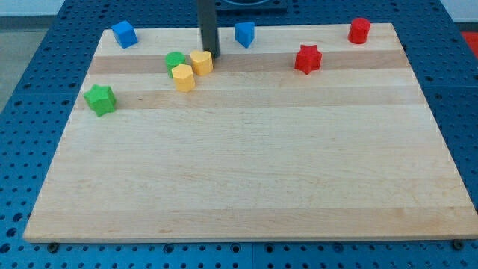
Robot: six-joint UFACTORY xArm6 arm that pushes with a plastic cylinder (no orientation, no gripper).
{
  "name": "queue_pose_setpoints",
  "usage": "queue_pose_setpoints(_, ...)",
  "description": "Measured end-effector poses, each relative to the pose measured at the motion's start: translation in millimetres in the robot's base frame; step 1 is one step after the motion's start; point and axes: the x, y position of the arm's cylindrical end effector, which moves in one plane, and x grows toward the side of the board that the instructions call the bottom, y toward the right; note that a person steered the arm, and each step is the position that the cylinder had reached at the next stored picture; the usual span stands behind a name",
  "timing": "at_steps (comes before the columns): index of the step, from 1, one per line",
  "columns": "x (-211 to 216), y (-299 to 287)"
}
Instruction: Move the red star parallel to the red circle
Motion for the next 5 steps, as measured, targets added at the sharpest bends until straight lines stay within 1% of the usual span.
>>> queue_pose_setpoints(3,3.2,138.3)
queue_pose_setpoints(5,42.1,182.7)
